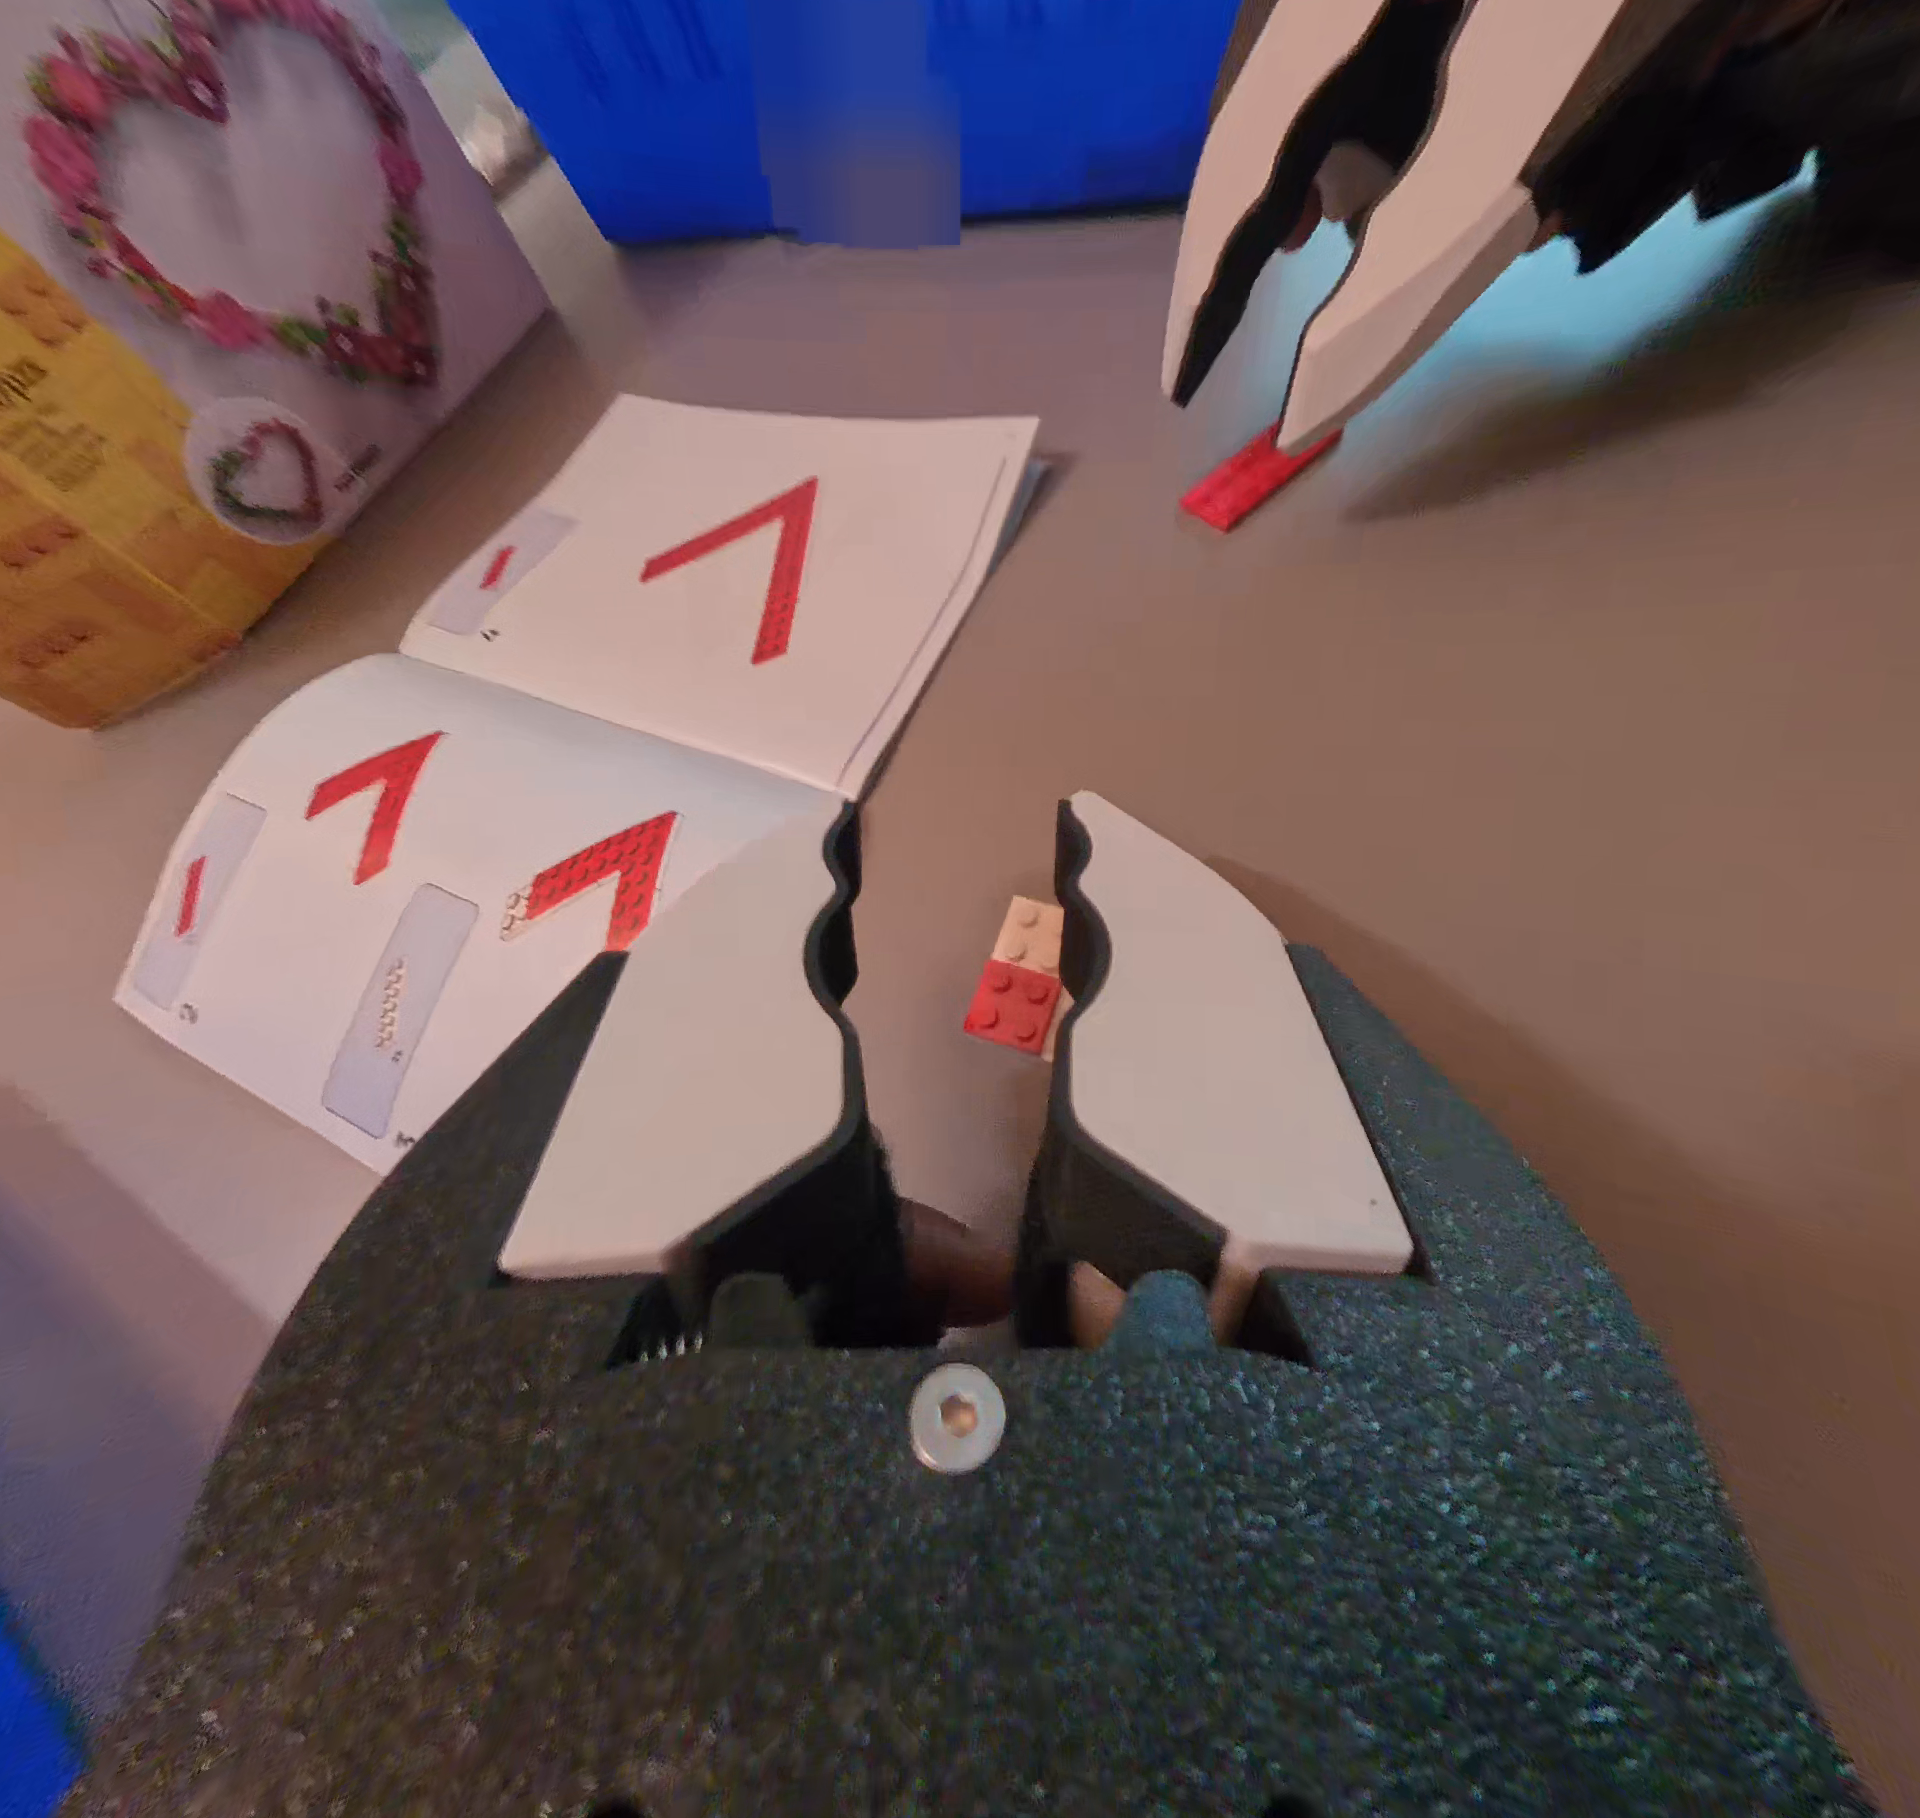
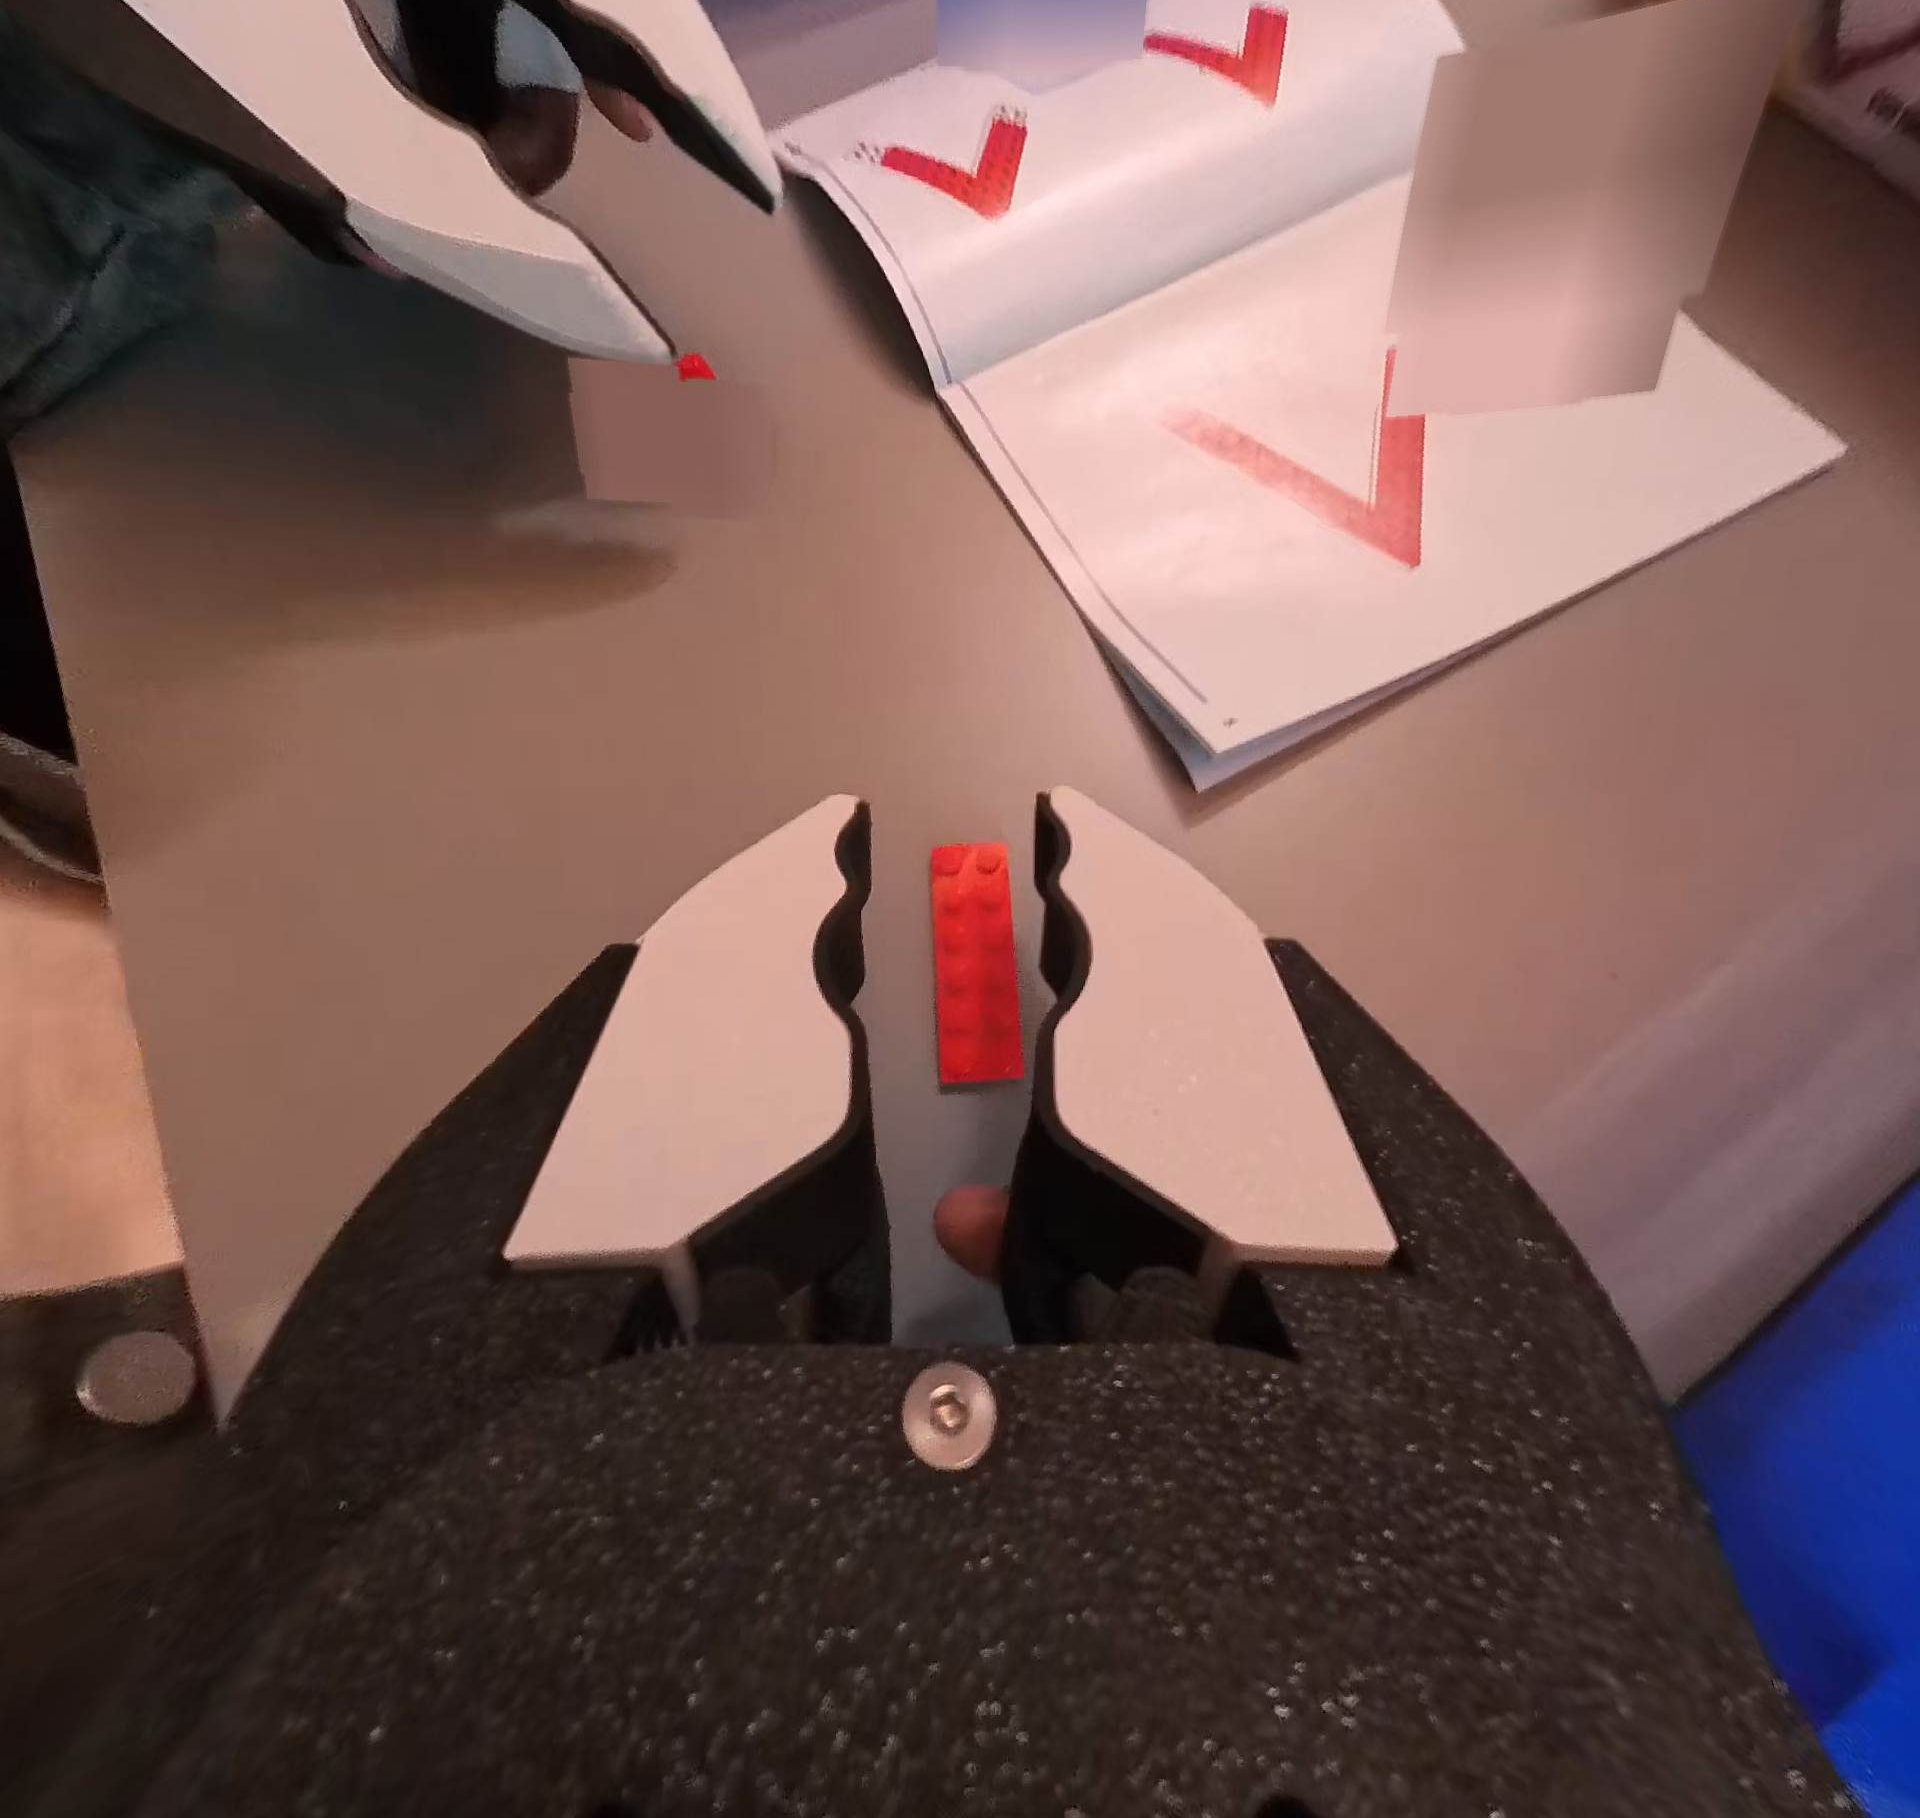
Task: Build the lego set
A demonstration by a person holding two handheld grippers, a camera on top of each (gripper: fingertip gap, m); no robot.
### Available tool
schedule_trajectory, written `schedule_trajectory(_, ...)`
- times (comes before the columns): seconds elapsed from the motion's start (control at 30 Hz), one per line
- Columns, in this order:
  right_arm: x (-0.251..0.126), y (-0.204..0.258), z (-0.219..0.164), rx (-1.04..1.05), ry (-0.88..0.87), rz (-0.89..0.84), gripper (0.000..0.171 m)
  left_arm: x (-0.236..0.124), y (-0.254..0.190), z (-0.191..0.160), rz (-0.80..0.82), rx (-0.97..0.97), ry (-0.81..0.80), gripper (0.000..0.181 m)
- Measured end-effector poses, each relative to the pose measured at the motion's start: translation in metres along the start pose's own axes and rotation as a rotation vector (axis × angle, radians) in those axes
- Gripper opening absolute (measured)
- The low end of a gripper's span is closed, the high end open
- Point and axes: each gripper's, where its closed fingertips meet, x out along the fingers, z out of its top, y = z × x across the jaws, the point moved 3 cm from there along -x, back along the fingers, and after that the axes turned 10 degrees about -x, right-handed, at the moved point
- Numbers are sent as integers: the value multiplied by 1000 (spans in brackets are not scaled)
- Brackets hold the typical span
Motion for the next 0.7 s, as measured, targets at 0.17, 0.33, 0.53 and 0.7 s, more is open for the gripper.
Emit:
schedule_trajectory(0.17,1,-2,11,0,-124,46,29,-7,13,13,92,-11,-106,34)
schedule_trajectory(0.33,-7,-6,16,27,-272,-42,29,-12,11,36,96,-31,-182,33)
schedule_trajectory(0.53,-19,-12,26,25,-361,-86,30,3,7,81,41,85,-176,33)
schedule_trajectory(0.7,-30,6,46,-34,-339,22,33,9,15,73,76,133,-186,34)
